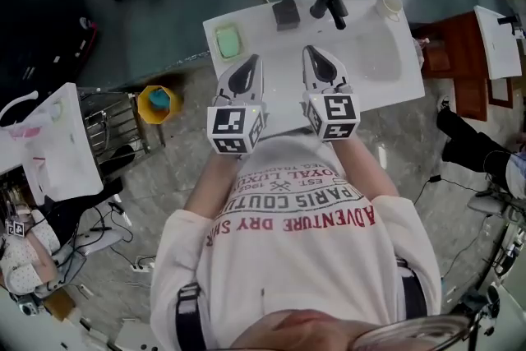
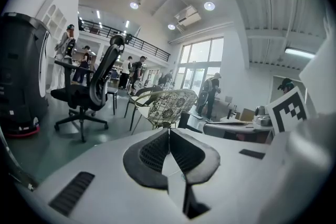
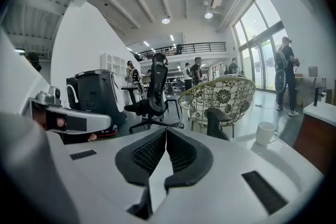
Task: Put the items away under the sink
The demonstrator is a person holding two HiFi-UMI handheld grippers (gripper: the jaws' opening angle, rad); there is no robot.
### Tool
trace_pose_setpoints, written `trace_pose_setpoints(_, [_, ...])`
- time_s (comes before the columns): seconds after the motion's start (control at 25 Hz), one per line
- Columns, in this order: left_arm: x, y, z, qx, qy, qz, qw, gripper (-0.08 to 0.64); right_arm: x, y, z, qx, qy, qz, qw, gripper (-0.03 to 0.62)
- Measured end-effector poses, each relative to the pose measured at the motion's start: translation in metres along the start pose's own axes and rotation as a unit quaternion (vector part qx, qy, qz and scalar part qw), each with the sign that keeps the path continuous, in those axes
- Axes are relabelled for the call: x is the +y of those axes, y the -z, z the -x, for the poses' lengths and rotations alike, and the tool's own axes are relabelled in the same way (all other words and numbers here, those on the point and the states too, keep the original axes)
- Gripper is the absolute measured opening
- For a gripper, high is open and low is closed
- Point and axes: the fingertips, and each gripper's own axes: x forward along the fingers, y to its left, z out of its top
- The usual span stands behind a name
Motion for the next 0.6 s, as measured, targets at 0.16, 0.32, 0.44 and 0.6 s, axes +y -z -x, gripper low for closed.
trace_pose_setpoints(0.16, [0.015,0.003,-0.013,0.005,-0.013,0.015,0.9998,0.027,-0.003,0.013,-0.027,0.020,-0.012,-0.005,1.000,0.026])
trace_pose_setpoints(0.32, [0.027,0.007,-0.021,0.004,-0.024,0.030,0.9992,0.028,-0.001,0.023,-0.049,0.036,-0.029,-0.003,0.999,0.026])
trace_pose_setpoints(0.44, [0.033,0.013,-0.030,0.006,-0.033,0.031,0.9990,0.027,-0.004,0.033,-0.067,0.043,-0.036,0.000,0.998,0.121])
trace_pose_setpoints(0.6, [0.045,0.027,-0.041,0.013,-0.055,0.047,0.9973,0.027,-0.012,0.049,-0.095,0.047,-0.027,0.009,0.998,0.261])
